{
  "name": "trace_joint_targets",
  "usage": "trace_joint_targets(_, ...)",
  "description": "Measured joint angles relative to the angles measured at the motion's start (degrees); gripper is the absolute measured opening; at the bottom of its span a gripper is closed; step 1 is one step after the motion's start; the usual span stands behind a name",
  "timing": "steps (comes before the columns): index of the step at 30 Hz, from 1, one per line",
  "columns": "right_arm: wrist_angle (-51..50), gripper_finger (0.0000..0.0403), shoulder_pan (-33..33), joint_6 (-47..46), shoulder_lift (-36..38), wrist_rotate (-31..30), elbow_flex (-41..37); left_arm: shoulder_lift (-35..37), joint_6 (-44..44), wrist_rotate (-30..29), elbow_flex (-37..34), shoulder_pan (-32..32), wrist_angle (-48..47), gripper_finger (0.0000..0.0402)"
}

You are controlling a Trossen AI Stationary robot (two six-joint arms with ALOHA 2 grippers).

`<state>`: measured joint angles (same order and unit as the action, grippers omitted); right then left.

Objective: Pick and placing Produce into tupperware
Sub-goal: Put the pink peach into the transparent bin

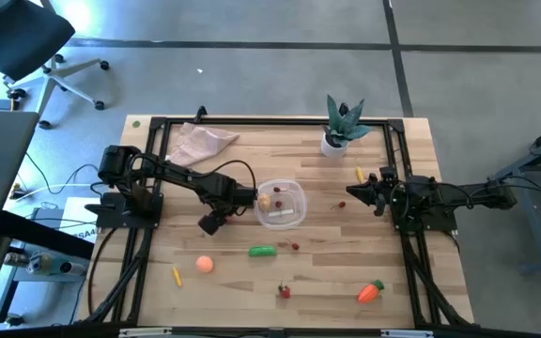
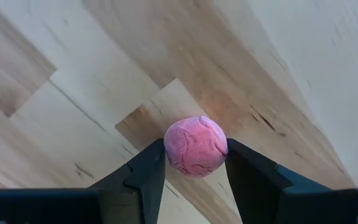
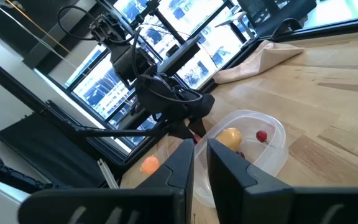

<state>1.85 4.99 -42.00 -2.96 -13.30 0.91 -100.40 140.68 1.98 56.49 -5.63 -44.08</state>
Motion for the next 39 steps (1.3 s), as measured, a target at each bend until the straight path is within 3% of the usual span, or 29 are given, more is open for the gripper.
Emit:
trace_joint_targets(5, 0.00, 0.0036, 0.00, 0.00, 0.00, -0.02, 0.00, 0.00, -5.44, -2.70, 0.00, 0.00, -0.47, 0.0152)
trace_joint_targets(17, 0.00, 0.0036, 0.00, 0.00, 0.00, -0.02, 0.00, 0.00, -5.93, -3.13, 0.00, -0.02, -0.93, 0.0150)
trace_joint_targets(27, 0.00, 0.0036, 0.00, 0.00, 0.00, 0.00, 0.00, 0.00, -6.85, -3.12, 0.00, 0.00, -0.91, 0.0105)
trace_joint_targets(39, 0.00, 0.0036, 0.00, 0.00, 0.00, -0.01, 0.00, 0.00, -6.91, -3.08, -0.01, 0.00, -0.89, 0.0145)
